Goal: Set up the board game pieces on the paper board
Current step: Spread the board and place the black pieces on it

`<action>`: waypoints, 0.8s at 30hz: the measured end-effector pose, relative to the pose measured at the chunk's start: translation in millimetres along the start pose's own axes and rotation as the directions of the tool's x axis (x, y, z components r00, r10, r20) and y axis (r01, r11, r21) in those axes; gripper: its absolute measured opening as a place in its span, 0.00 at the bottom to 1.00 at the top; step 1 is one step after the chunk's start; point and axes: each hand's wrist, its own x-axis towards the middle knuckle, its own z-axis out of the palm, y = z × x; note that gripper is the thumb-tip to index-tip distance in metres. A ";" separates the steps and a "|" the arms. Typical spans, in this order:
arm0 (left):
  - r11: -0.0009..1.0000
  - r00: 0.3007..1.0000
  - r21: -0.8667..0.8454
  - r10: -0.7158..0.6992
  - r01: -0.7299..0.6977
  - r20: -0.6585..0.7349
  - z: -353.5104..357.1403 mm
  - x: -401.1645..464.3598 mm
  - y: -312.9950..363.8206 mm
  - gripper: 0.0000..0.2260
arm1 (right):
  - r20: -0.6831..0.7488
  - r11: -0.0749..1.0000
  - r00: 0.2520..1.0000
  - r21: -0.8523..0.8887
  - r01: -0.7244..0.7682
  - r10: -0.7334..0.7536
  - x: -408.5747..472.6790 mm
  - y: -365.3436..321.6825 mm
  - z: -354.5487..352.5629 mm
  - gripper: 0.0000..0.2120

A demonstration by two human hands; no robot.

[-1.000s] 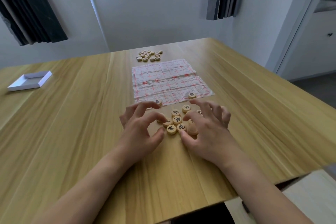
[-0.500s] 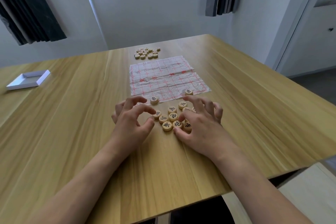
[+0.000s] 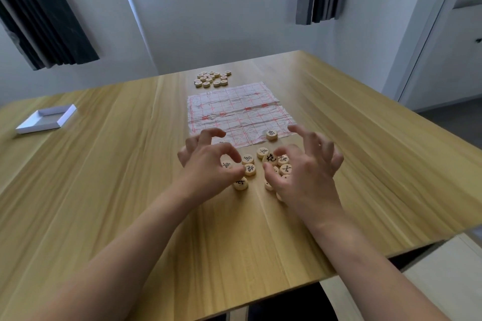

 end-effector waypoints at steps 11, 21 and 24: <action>0.990 1.000 0.137 0.022 -0.021 -0.003 13.8 3.5 15.5 0.12 | -0.074 0.994 0.992 -0.011 -0.108 0.107 1.8 4.0 0.7 0.11; 1.000 0.992 0.015 -0.006 0.005 0.126 11.3 3.6 17.1 0.08 | -0.105 0.987 0.982 -0.010 -0.159 0.157 3.4 6.2 2.0 0.09; 0.998 0.992 0.058 0.027 -0.034 0.121 15.3 1.4 18.8 0.09 | -0.096 0.988 0.984 -0.009 -0.155 0.153 3.0 6.5 1.9 0.10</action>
